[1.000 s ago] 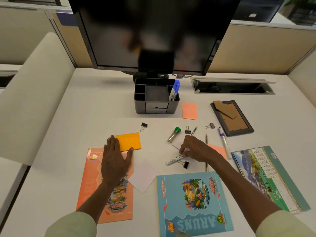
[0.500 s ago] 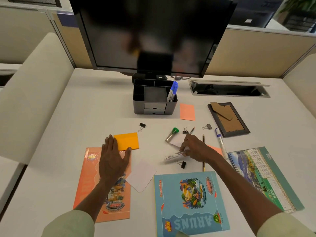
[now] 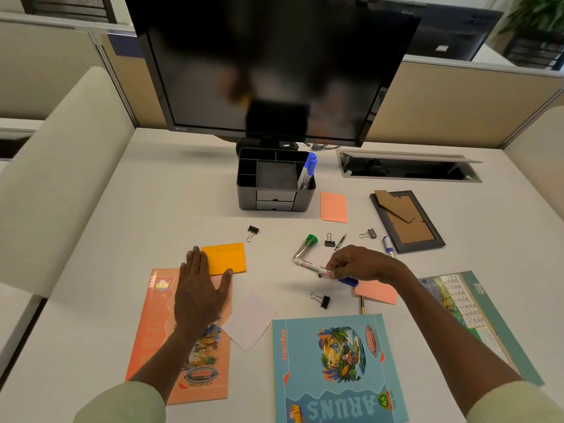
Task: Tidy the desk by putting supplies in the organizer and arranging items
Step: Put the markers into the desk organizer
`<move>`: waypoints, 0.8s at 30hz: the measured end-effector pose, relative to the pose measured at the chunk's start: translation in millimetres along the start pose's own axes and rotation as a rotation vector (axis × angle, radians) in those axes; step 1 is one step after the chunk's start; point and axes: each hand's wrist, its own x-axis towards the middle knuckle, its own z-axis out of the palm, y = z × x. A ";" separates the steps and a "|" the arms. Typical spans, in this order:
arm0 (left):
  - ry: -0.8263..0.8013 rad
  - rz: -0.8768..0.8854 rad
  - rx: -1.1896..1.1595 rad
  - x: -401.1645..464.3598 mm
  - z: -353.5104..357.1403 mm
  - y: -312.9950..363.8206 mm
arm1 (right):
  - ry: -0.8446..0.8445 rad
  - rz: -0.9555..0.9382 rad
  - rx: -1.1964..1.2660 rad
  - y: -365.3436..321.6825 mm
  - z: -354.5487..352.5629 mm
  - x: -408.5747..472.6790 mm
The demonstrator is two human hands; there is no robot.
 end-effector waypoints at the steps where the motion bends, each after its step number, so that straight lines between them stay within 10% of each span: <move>1: 0.003 0.000 0.001 0.0 0.1 0.0 | 0.005 -0.012 0.015 0.4 -1.8 0.6; 18: -0.013 -0.014 -0.001 0.4 4.1 -2.3 | 0.881 -0.196 0.129 -58.0 -93.4 36.4; 24: -0.009 -0.017 0.005 0.2 3.3 -2.1 | 0.939 -0.207 0.065 -88.4 -118.4 62.9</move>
